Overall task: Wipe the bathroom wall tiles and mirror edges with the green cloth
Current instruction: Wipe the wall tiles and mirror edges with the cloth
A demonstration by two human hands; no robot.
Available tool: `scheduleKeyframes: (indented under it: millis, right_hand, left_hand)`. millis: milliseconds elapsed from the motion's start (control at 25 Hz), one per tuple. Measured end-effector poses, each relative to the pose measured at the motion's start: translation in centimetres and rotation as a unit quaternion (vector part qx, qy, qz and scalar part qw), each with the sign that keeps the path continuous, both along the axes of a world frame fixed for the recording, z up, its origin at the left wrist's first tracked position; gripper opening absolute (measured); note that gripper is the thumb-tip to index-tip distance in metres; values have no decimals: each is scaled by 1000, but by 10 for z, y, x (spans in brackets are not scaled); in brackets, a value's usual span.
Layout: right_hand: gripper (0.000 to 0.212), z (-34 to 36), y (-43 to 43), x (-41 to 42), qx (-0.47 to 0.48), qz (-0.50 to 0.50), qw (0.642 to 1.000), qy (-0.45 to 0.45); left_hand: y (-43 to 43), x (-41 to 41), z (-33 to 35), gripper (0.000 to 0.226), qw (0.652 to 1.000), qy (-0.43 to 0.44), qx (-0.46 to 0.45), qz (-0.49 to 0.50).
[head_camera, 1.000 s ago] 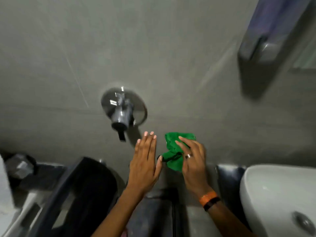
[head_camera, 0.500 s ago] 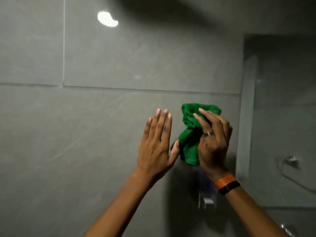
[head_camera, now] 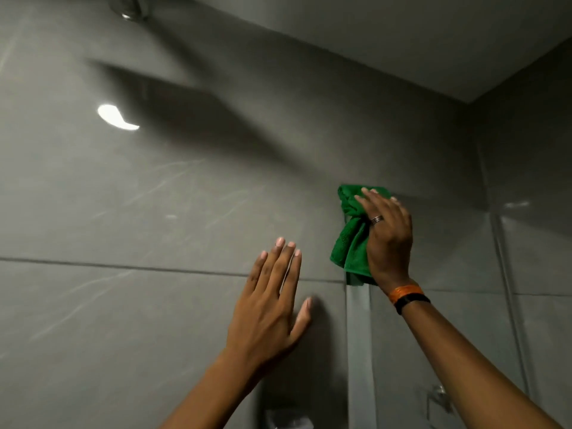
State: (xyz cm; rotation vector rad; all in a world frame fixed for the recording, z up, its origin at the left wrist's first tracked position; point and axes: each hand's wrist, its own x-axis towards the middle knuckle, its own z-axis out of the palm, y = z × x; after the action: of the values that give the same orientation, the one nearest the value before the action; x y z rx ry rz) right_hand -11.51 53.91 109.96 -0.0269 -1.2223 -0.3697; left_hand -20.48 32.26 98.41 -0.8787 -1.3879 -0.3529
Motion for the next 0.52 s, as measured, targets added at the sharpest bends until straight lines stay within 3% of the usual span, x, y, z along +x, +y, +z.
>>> scheduleKeyframes:
  millis: [80, 160, 280, 520]
  right_hand:
    - [52, 20, 14, -3, -27, -10, 990, -138]
    - [57, 16, 22, -9, -85, 64, 965, -240]
    - [67, -3, 18, -30, -126, 141, 955, -230]
    - [64, 0, 32, -52, -85, 21, 976, -199]
  left_hand:
    - [14, -5, 11, 70, 1000, 9, -1, 10]
    - [25, -10, 21, 70, 1000, 8, 1, 21]
    - [39, -15, 33, 71, 1000, 9, -5, 24]
    - [71, -26, 51, 73, 999, 19, -27, 39]
